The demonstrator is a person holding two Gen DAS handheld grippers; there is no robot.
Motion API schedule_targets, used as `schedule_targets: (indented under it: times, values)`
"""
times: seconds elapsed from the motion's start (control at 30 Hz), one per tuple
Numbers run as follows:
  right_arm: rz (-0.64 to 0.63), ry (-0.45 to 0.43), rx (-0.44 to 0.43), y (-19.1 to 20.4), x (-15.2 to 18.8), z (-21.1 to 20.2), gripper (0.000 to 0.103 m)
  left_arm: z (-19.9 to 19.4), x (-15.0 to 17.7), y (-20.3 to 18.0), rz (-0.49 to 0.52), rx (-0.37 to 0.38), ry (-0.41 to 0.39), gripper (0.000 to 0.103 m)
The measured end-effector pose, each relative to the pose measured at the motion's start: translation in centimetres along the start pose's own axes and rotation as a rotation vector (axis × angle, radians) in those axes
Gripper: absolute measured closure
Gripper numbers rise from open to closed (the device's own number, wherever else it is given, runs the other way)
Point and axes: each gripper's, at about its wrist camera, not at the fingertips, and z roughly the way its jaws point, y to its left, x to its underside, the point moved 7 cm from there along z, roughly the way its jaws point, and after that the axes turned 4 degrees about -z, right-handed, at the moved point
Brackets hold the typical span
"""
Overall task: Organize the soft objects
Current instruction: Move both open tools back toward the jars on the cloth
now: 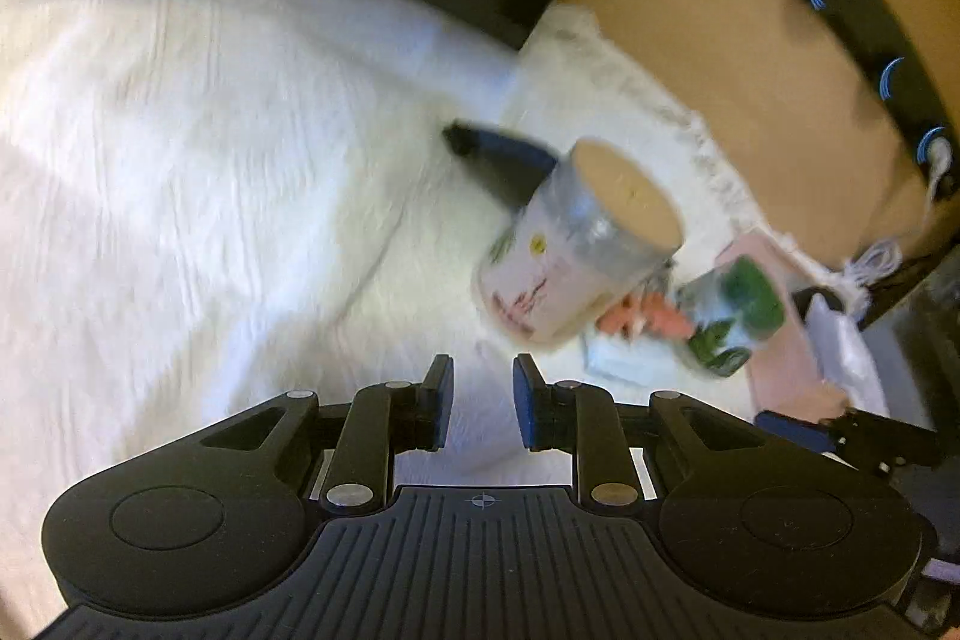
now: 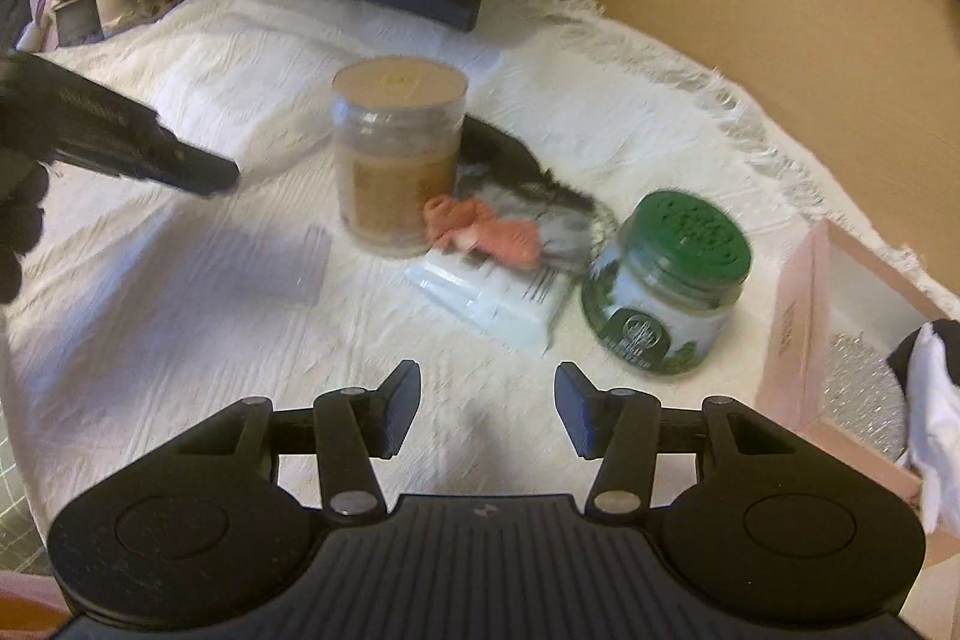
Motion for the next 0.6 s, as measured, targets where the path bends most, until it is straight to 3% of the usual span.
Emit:
schedule_targets:
  times: [0.07, 0.13, 0.27, 0.4, 0.6]
  values:
    - [-0.001, 0.018, -0.002, 0.2, 0.5, 0.5, 0.053, 0.9, 0.4, 0.8, -0.094, -0.035, 0.000, 0.079]
    - [0.006, 0.030, -0.002, 0.3, 1.0, 0.8, 0.053, 1.6, 0.9, 0.5, -0.118, -0.019, 0.013, 0.079]
    - [0.042, 0.068, -0.010, 0.4, 2.5, 1.6, 0.053, 2.4, 2.1, -2.2, 0.005, 0.025, 0.055, 0.079]
    - [0.094, 0.073, -0.001, 0.2, 3.8, 2.0, 0.046, 3.8, 2.6, -3.7, 0.064, -0.008, 0.069, 0.079]
    - [0.153, 0.048, 0.028, 0.0, 4.4, 1.5, 0.036, 5.1, 2.7, -4.3, 0.141, -0.169, 0.040, 0.078]
